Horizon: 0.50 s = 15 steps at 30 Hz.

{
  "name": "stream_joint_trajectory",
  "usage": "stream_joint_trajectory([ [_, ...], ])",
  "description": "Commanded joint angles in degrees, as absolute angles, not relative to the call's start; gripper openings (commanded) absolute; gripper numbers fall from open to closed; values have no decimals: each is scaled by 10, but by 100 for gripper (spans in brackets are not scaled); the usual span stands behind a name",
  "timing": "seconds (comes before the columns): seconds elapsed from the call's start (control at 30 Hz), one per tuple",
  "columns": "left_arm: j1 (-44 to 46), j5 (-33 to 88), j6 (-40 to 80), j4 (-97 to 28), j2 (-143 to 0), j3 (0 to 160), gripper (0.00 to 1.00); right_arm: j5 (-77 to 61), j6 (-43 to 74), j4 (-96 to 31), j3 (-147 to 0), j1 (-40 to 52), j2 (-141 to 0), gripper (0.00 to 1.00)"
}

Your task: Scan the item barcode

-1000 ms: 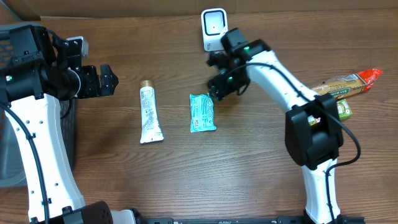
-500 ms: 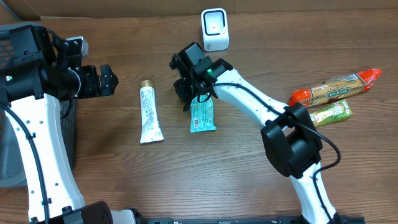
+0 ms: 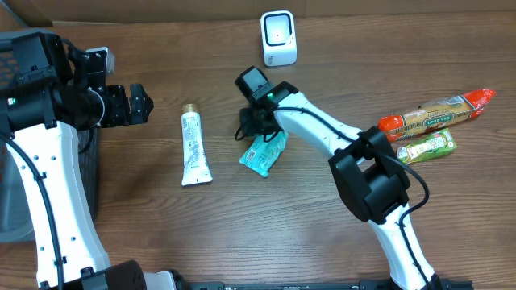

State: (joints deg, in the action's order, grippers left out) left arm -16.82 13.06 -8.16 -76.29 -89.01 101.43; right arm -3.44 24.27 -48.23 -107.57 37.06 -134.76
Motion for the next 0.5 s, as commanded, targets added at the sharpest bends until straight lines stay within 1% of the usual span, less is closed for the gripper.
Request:
stream_joint_trajectory([
  [0.0,-168,129,-97,-762,-893,1020,99,21,286,-503,-1102,336,-1350,12],
  [0.13,-168,129,-96,-762,-893,1020,100,-2,284,-566,-1150,304,-1350,13],
  [0.17,-168,129,-96,-762,-893,1020,100,-14,276,-588,-1167,296,-1350,14],
  [0.2,-168,129,-96,-762,-893,1020,99,-32,258,-609,-1186,289,-1350,19],
  [0.27,-168,129,-96,-762,-893,1020,100,-72,216,-661,-1230,271,-1350,31],
  [0.3,-168,129,-96,-762,-893,1020,99,-93,190,-693,-1257,261,-1350,41],
  [0.33,-168,129,-96,-762,-893,1020,99,-109,166,-720,-1277,251,-1350,56],
  [0.37,-168,129,-97,-762,-893,1020,100,-126,136,-750,-1296,239,-1350,66],
  [0.4,-168,129,-97,-762,-893,1020,100,-140,105,-775,-1308,228,-1350,75],
  [0.43,-168,129,-96,-762,-893,1020,99,-154,70,-797,-1312,216,-1350,80],
  [0.47,-168,129,-96,-762,-893,1020,100,-176,23,-820,-1312,199,-1351,84],
])
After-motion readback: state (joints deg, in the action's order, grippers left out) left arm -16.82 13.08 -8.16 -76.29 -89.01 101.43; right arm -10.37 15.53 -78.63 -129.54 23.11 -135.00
